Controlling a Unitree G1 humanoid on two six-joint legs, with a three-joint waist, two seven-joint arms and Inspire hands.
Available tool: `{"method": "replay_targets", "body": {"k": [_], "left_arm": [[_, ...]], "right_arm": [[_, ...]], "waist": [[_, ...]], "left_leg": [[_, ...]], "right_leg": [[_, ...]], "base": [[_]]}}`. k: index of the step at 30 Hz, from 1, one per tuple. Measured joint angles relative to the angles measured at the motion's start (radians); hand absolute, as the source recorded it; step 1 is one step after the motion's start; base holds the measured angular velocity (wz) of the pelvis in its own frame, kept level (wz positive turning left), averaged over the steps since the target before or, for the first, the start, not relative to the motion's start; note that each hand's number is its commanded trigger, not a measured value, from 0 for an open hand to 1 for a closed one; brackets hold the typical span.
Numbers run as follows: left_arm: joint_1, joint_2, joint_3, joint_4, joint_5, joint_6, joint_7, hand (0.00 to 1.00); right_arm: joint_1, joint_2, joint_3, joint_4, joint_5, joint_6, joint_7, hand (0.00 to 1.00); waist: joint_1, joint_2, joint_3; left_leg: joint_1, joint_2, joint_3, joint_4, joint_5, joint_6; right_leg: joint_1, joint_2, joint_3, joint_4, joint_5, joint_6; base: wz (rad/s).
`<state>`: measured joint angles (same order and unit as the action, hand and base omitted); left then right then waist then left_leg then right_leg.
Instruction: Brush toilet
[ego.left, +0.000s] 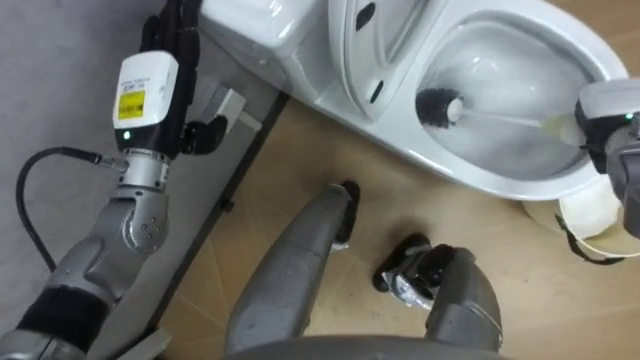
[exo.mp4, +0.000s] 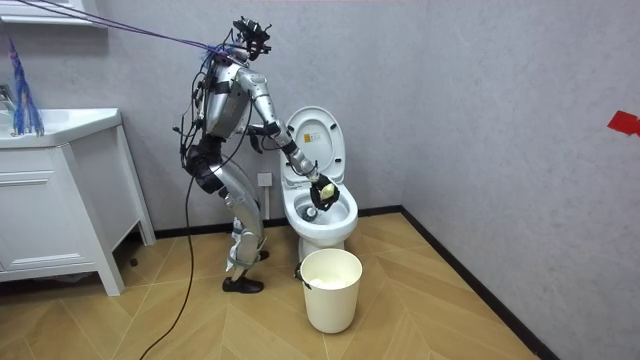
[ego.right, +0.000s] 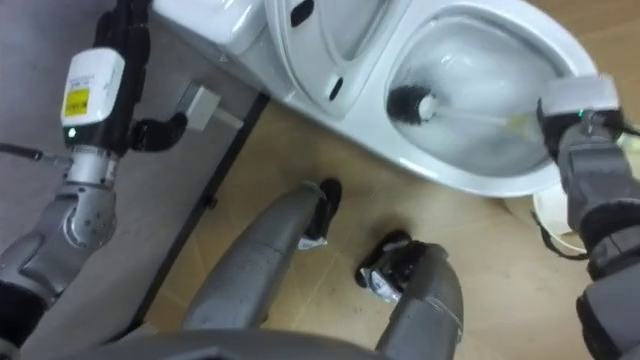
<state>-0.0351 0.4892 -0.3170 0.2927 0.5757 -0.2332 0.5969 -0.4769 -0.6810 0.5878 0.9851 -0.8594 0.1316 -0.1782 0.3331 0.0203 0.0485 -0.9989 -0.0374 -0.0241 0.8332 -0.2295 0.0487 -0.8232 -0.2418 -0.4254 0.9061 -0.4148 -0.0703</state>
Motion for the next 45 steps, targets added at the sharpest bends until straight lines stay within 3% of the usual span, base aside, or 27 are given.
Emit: {"method": "replay_targets", "body": {"k": [2,5,9,12,16,19,21,23,24,26,29,31,34,38,40,42,43,45], "left_arm": [[0.001,0.008,0.0,0.002,-0.014,-0.005,0.022,0.0],[0.006,0.013,0.001,-0.01,-0.045,-0.003,0.032,0.0],[0.009,0.015,0.007,-0.031,-0.064,0.028,0.062,0.0],[0.025,0.015,0.021,-0.055,-0.06,0.06,0.07,0.0],[0.03,0.013,0.04,-0.065,-0.039,0.092,0.042,0.0],[0.024,0.006,0.039,-0.066,-0.029,0.125,0.011,0.0],[0.012,0.0,0.026,-0.047,-0.019,0.136,-0.001,0.0],[0.004,-0.004,0.005,-0.043,-0.023,0.153,-0.003,0.0],[0.011,-0.005,-0.003,-0.04,-0.023,0.159,-0.003,0.0],[0.025,-0.007,-0.004,-0.044,-0.03,0.161,-0.002,0.0],[0.06,-0.01,-0.02,-0.049,-0.08,0.168,0.005,0.0],[0.077,-0.01,-0.018,-0.047,-0.104,0.176,0.006,0.0],[0.105,-0.01,-0.018,-0.049,-0.137,0.179,0.006,0.0],[0.091,-0.001,-0.01,-0.047,-0.152,0.18,0.006,0.0],[0.086,0.0,0.0,-0.051,-0.16,0.18,0.002,0.0],[0.066,0.001,-0.001,-0.071,-0.168,0.179,0.001,0.0],[0.06,0.002,-0.001,-0.077,-0.165,0.178,0.001,0.0],[0.043,0.004,-0.001,-0.097,-0.144,0.17,-0.005,0.0]], "right_arm": [[-0.021,0.0,0.0,0.003,0.076,0.0,-0.015,1.0],[-0.051,0.0,-0.016,0.043,0.272,0.0,-0.053,1.0],[-0.061,0.013,-0.063,0.072,0.505,-0.001,-0.105,1.0],[-0.067,0.016,-0.082,0.072,0.516,-0.012,-0.119,1.0],[-0.067,0.035,-0.1,0.075,0.416,-0.01,-0.123,1.0],[-0.049,0.049,-0.094,0.048,0.323,0.001,-0.124,1.0],[-0.032,0.054,-0.053,0.016,0.204,0.012,-0.105,1.0],[0.001,0.065,-0.032,-0.007,0.132,0.057,-0.081,1.0],[0.029,0.074,-0.023,-0.032,0.081,0.085,-0.051,1.0],[0.065,0.09,-0.022,-0.051,0.046,0.116,-0.019,1.0],[0.125,0.142,-0.035,-0.109,0.047,0.182,-0.023,1.0],[0.14,0.17,-0.048,-0.113,0.047,0.194,-0.01,1.0],[0.151,0.195,-0.062,-0.106,0.066,0.198,0.008,1.0],[0.107,0.16,-0.015,-0.078,0.123,0.176,0.052,1.0],[0.069,0.135,0.01,-0.035,0.163,0.135,0.07,1.0],[0.014,0.086,0.024,0.01,0.227,0.075,0.096,1.0],[0.005,0.072,0.024,0.021,0.232,0.058,0.102,1.0],[-0.036,0.02,0.024,0.068,0.24,0.004,0.108,1.0]], "waist": [[0.001,-0.009,0.0058],[-0.005,-0.012,0.0074],[-0.037,-0.014,0.0087],[-0.063,-0.022,0.014],[-0.081,-0.021,0.0134],[-0.08,-0.007,0.0123],[-0.069,0.031,0.0118],[-0.055,0.056,0.006],[-0.049,0.073,0.0],[-0.051,0.098,-0.0036],[-0.067,0.116,-0.0102],[-0.083,0.127,-0.016],[-0.085,0.138,-0.0163],[-0.079,0.127,-0.0106],[-0.076,0.12,-0.0068],[-0.074,0.093,0.005],[-0.072,0.089,0.0051],[-0.054,0.063,0.0189]], "left_leg": [[-0.008,0.009,0.015,-0.002,0.001,-0.001],[-0.024,0.009,0.021,-0.003,0.004,-0.006],[-0.049,0.009,0.022,-0.002,0.012,-0.009],[-0.065,0.001,0.03,0.005,0.019,-0.006],[-0.064,-0.008,0.038,0.022,0.021,-0.005],[-0.044,-0.004,0.035,0.029,0.019,-0.004],[-0.029,0.008,0.017,0.029,0.015,-0.007],[-0.019,0.008,0.015,0.018,0.015,-0.007],[-0.019,0.008,0.018,0.014,0.016,-0.006],[-0.017,0.009,0.015,-0.001,0.021,-0.003],[0.015,0.026,0.026,-0.057,0.04,0.003],[0.04,0.026,0.026,-0.086,0.045,-0.001],[0.07,0.034,0.026,-0.111,0.047,-0.005],[0.069,0.04,0.021,-0.108,0.041,-0.014],[0.064,0.04,0.022,-0.108,0.041,-0.014],[0.044,0.026,0.029,-0.103,0.045,-0.012],[0.036,0.023,0.03,-0.1,0.047,-0.009],[0.016,0.009,0.053,-0.096,0.058,0.001]], "right_leg": [[-0.018,0.002,0.008,0.003,0.003,-0.006],[-0.04,0.001,0.016,0.013,0.0,-0.01],[-0.066,-0.001,0.016,0.023,-0.001,-0.017],[-0.096,-0.024,0.024,0.056,-0.008,-0.026],[-0.099,-0.039,0.029,0.086,-0.017,-0.027],[-0.073,-0.034,0.025,0.081,-0.016,-0.026],[-0.044,-0.014,0.01,0.052,-0.005,-0.018],[-0.033,-0.007,0.009,0.034,0.002,-0.006],[-0.031,-0.001,0.009,0.022,0.007,-0.006],[-0.025,0.008,0.002,-0.002,0.022,-0.005],[0.0,0.027,0.007,-0.065,0.053,-0.009],[0.025,0.037,0.006,-0.098,0.061,-0.008],[0.062,0.056,-0.001,-0.14,0.07,-0.012],[0.066,0.063,-0.005,-0.142,0.065,-0.018],[0.055,0.058,-0.004,-0.136,0.065,-0.019],[0.015,0.03,0.012,-0.092,0.058,-0.016],[0.003,0.024,0.015,-0.082,0.057,-0.014],[-0.042,0.002,0.044,-0.045,0.054,-0.006]], "base": [[-0.12],[-0.03],[0.03],[0.05],[0.05],[-0.04],[-0.1],[-0.12],[-0.09],[-0.06],[-0.09],[-0.05],[0.0],[0.02],[0.0],[0.02],[0.04],[-0.04]]}}
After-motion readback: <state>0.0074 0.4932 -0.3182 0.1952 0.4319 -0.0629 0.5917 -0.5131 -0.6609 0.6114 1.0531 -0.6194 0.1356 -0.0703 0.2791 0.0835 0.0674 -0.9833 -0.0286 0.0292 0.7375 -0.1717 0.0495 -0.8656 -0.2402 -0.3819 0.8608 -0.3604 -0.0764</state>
